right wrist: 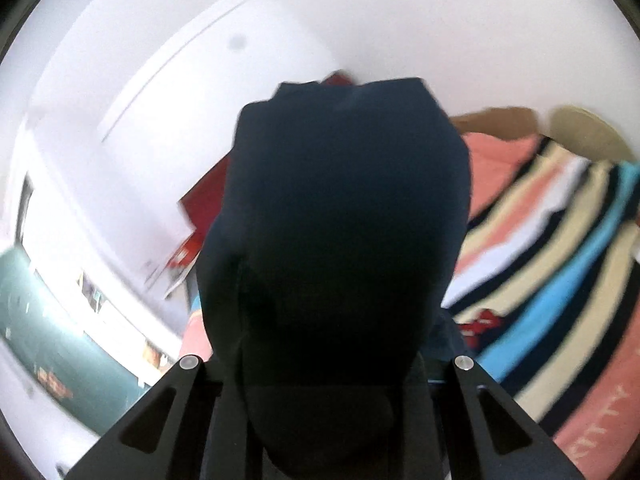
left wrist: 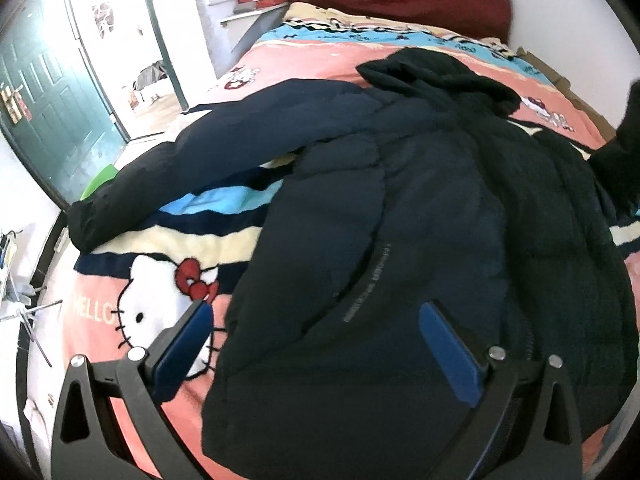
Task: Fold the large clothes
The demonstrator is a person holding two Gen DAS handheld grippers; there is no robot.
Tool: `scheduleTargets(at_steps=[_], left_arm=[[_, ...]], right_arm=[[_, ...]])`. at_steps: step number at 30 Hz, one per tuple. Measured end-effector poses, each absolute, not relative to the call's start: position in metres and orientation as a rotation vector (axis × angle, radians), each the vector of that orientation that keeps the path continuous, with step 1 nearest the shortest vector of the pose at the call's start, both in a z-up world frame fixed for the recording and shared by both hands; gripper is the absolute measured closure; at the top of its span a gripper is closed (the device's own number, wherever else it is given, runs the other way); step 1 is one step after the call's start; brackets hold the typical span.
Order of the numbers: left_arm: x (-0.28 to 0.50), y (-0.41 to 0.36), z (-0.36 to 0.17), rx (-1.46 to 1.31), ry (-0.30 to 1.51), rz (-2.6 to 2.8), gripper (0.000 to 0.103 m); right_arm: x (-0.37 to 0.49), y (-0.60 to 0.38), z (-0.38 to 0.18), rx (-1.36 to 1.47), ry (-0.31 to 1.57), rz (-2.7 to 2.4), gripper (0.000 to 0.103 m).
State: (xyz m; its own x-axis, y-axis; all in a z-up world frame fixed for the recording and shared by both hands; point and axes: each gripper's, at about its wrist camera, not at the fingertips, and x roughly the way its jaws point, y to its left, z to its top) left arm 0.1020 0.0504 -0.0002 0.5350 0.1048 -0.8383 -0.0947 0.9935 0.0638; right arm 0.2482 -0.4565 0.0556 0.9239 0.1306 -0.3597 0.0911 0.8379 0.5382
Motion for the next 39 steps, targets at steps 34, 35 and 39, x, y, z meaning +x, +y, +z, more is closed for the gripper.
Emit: scheduleTargets(at_steps=[34,35,39], left_arm=[[0.078,0.138,-0.023,-0.159,1.000,0.201,0.000],[0.077,0.137,-0.022,-0.157,0.997,0.201,0.000],[0.072,0.134,-0.012,-0.140,0.974,0.208,0.000]], right_arm=[[0.269,-0.072,-0.106,-0.238,0.925,0.326,0.042],[0.268,-0.068,-0.104,-0.243,0.930,0.352,0.024],[0.253,-0.056,-0.097,-0.267,0.897,0.403,0.004]])
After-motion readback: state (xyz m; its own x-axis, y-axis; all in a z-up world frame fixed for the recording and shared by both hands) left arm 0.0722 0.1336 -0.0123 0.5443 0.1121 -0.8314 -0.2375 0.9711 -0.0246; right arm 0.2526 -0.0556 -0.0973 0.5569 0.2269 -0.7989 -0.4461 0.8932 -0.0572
